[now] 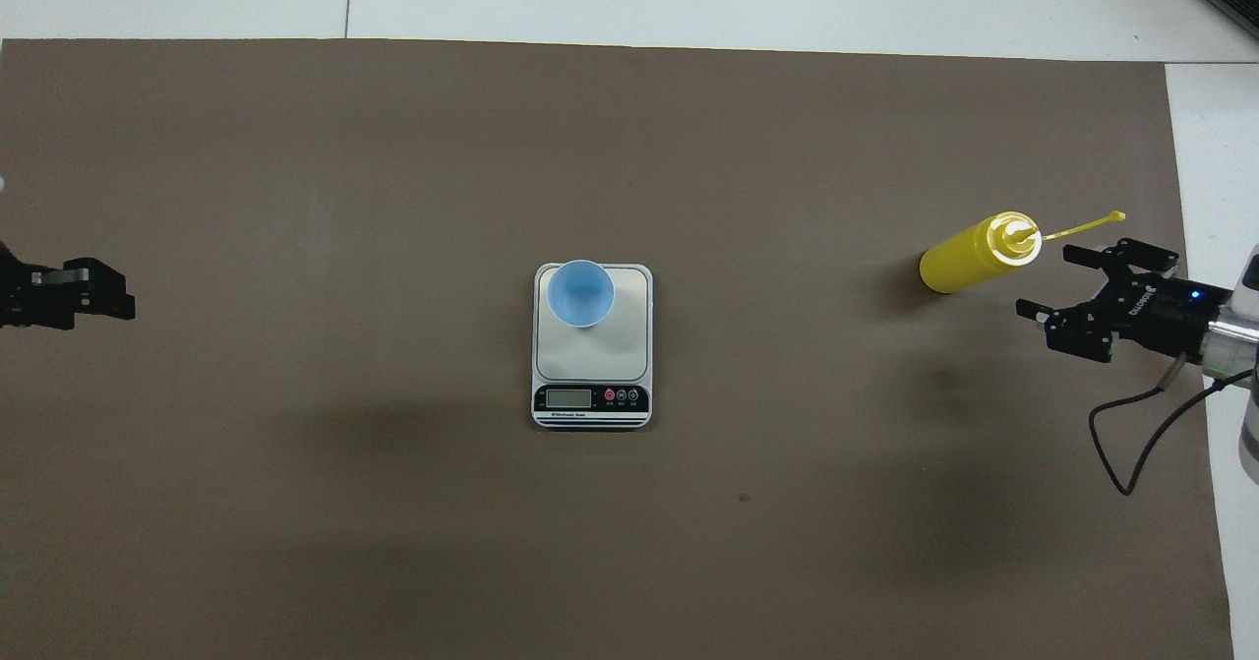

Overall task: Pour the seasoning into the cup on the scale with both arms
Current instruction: 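Move the right gripper to the yellow bottle and grasp it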

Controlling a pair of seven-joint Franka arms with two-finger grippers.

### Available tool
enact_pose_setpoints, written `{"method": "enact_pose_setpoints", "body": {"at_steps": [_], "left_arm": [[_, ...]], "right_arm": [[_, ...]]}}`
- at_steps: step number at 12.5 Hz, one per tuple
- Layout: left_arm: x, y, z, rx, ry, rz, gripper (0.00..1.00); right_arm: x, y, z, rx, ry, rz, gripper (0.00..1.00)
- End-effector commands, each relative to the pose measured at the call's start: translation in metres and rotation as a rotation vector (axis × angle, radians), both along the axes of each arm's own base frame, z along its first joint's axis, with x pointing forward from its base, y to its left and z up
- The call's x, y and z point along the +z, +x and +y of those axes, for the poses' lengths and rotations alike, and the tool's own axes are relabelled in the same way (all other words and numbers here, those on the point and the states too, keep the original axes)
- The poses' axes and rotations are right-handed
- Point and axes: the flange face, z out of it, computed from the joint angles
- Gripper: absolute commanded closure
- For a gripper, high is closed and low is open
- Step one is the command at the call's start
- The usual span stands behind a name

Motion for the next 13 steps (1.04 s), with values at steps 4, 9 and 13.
{"method": "enact_pose_setpoints", "body": {"at_steps": [4,9,13], "left_arm": [[-0.004,0.005,-0.004,-0.015,-0.015,-0.063,0.45],[0.004,0.022,-0.012,-0.017,-0.028,-0.05,0.47],[0.026,0.046,-0.012,-0.013,-0.043,-0.02,0.48]], "right_arm": [[-0.033,0.005,-0.003,-0.034,0.075,-0.06,0.0],[-0.066,0.013,0.004,-0.025,0.114,-0.118,0.0],[-0.07,0.02,0.022,-0.023,0.139,-0.135,0.0]]}}
